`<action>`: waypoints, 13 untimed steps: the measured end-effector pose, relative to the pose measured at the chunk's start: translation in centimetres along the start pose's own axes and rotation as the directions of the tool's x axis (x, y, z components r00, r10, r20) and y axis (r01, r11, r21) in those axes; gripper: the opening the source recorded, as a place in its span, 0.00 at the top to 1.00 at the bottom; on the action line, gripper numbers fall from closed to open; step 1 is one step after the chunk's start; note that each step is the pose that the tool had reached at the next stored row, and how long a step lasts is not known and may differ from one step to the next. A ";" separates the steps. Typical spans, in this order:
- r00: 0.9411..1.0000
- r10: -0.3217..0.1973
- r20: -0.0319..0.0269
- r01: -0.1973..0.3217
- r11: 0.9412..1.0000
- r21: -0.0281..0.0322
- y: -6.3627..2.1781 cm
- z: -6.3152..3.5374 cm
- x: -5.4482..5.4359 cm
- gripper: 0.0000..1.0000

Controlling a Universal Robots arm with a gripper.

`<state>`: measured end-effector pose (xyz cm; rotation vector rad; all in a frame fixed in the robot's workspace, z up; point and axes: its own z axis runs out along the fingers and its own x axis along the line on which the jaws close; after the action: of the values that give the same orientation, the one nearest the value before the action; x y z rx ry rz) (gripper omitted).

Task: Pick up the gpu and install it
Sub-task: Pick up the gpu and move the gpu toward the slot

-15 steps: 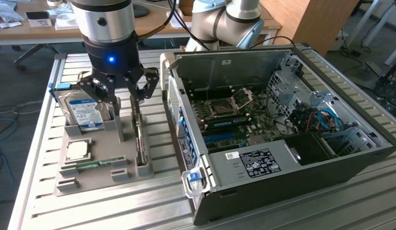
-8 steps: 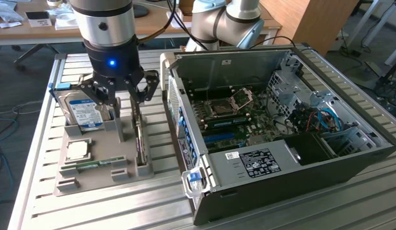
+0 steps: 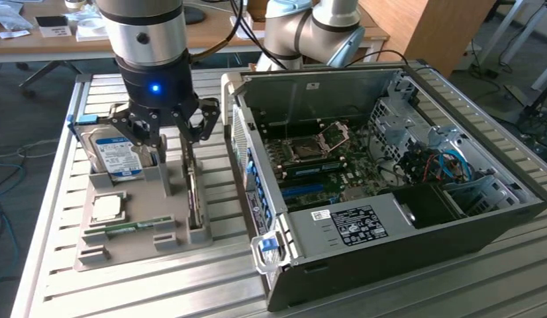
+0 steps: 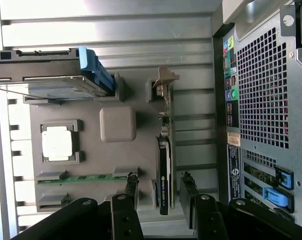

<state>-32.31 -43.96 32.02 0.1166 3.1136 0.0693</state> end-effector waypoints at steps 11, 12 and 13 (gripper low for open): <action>1.000 0.000 0.000 0.000 1.000 0.000 0.00 0.63 0.0 0.53; 1.000 0.000 0.000 0.000 1.000 0.000 0.00 0.64 0.0 0.53; 1.000 0.000 0.000 0.000 1.000 0.000 0.00 0.64 0.0 0.53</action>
<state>-32.31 -43.93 31.38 0.1166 3.1136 0.0693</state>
